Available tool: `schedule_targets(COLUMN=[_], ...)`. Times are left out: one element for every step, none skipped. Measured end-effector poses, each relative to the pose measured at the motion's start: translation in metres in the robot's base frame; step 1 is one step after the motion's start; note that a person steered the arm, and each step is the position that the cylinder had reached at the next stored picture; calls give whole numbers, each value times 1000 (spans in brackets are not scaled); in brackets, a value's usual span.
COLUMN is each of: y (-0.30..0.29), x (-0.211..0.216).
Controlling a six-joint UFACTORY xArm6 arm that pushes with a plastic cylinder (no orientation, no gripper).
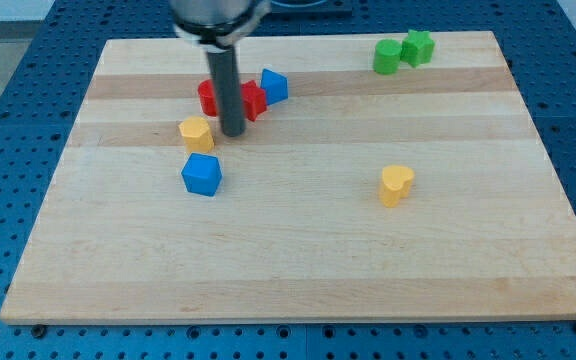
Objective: Separate the red star from the blue triangle
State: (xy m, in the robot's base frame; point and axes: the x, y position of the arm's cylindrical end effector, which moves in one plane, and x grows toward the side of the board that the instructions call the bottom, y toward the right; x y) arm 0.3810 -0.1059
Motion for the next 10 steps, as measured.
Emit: schedule_targets(y=[-38, -46, -49, -50, -35, -14, 11, 37, 68, 100], x=[-1, -14, -35, -44, -44, -44, -43, -39, -30, -30])
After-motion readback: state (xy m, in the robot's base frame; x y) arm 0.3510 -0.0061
